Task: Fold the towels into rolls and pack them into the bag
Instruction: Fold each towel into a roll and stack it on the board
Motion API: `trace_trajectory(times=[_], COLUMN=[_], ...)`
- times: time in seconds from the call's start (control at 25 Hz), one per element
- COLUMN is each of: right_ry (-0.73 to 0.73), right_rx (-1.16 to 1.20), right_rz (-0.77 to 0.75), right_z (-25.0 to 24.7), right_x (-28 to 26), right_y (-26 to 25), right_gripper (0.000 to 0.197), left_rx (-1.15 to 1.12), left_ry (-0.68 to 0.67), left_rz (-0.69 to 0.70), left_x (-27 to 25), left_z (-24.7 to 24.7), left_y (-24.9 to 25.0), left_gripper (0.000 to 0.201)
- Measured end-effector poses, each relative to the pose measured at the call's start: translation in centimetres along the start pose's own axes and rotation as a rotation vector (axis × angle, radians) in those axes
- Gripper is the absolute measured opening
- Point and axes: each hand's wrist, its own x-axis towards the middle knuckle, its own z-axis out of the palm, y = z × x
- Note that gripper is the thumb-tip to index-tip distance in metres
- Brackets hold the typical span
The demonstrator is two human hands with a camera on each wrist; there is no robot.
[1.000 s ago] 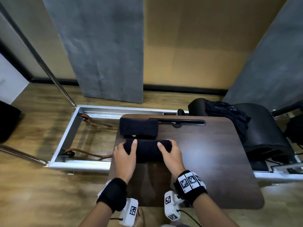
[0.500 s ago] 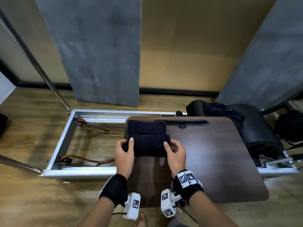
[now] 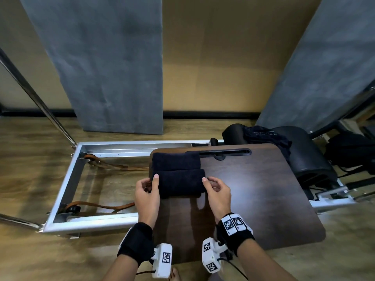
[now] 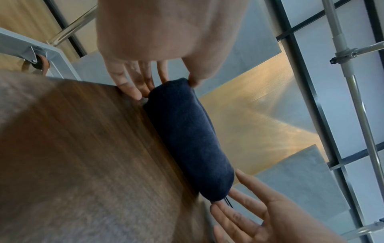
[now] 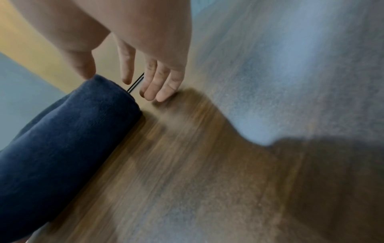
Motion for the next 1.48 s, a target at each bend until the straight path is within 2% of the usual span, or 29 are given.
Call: trace_trajectory(times=[0.12, 0.2, 0.28, 0.4, 0.52, 0.64, 0.8, 0.96, 1.12, 1.28, 1.48], right_ry=[0.002, -0.031, -0.056, -0.078, -0.076, -0.115, -0.139, -0.118, -0.171, -0.215, -0.241], right_rx=[0.021, 0.022, 0.018, 0.031, 0.056, 0.066, 0.104, 0.102, 0.116, 0.117, 0.072], right_rz=[0.022, 0.039, 0.067, 0.091, 0.067, 0.058, 0.103, 0.120, 0.145, 0.140, 0.120], right_z=[-0.6, -1.3, -2.5, -5.1, -9.8, -15.7, -26.2, -36.3, -43.5, -47.6, -50.0], right_x=[-0.2, 0.0, 0.4, 0.9, 1.7, 2.8, 4.5, 6.5, 8.3, 11.2, 17.0], right_y=[0.1, 0.1, 0.3, 0.5, 0.9, 1.3, 2.9, 5.4, 6.6, 6.6, 6.0], right_gripper=[0.009, 0.009, 0.013, 0.014, 0.012, 0.010, 0.011, 0.013, 0.017, 0.018, 0.020], left_rx=[0.003, 0.021, 0.021, 0.083, 0.171, 0.276, 0.365, 0.329, 0.255, 0.274, 0.286], left_ry=[0.096, 0.204, 0.214, 0.053, -0.245, -0.514, -0.715, -0.784, -0.800, -0.817, -0.834], left_rz=[0.053, 0.142, 0.239, 0.353, 0.363, 0.349, 0.369, 0.323, 0.241, 0.232, 0.229], left_x=[-1.5, -2.9, -4.6, -7.5, -11.1, -14.9, -21.3, -27.5, -32.4, -34.7, -33.9], left_z=[-0.5, -0.7, -0.2, 2.2, 7.1, 12.9, 21.9, 30.5, 37.1, 42.0, 49.4], left_y=[0.3, 0.7, 1.1, 0.9, 0.4, 0.1, 0.4, 1.3, 2.5, 3.5, 3.8], left_gripper=[0.033, 0.026, 0.027, 0.043, 0.043, 0.042, 0.040, 0.033, 0.021, 0.018, 0.020])
